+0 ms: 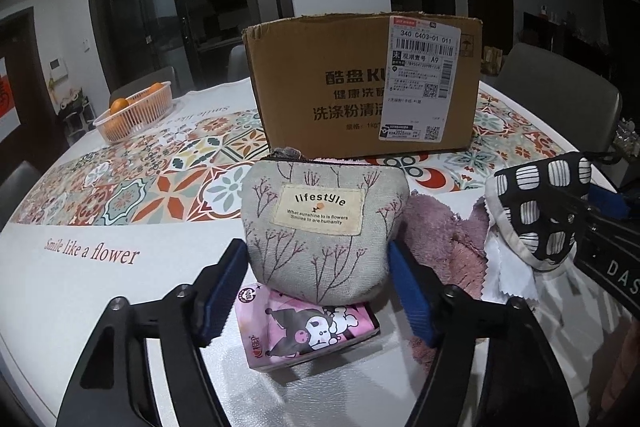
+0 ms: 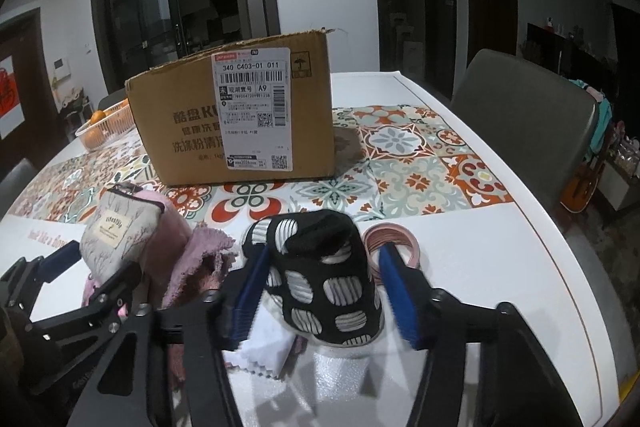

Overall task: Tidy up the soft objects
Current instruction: 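Grasp the grey pouch with the left tool while the right tool grasps the patterned slipper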

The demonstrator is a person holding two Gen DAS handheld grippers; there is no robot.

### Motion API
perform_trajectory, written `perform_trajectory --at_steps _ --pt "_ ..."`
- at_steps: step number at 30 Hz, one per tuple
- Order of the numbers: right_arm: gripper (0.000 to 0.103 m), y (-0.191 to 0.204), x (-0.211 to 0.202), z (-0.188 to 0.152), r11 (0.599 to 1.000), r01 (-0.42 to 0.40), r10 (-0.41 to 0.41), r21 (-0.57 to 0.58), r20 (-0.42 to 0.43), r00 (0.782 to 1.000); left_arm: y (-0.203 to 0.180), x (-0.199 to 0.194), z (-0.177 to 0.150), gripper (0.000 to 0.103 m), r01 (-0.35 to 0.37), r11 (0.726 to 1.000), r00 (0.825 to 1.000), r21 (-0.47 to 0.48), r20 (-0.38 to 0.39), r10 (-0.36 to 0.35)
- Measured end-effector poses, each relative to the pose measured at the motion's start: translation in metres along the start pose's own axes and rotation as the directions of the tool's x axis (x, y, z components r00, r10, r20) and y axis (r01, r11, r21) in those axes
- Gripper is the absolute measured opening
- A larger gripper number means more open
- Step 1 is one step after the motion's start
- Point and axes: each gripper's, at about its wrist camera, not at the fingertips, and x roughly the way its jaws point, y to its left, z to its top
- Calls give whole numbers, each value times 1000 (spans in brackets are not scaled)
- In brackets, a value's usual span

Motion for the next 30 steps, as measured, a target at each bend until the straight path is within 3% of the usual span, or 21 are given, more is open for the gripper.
perform_trajectory --at_steps 5,10,17,24,30 --pt "39 3 -3 -2 1000 3 -3 -11 -5 1000 -1 0 -1 57 28 1000 1000 4 -9 -28" --pt "37 6 -6 -3 1000 9 -10 -30 -7 1000 2 4 -2 73 35 999 999 -8 -37 -35" --pt "37 10 -5 -2 999 17 -17 -38 0 1000 4 13 0 73 68 997 995 -37 -72 -71" --pt "31 11 -7 -1 999 14 -14 -44 4 1000 1 7 0 47 72 997 996 -20 -42 -73" --pt "23 13 -18 -1 999 -2 3 -45 22 1000 3 -9 2 42 73 997 997 -22 -6 -73"
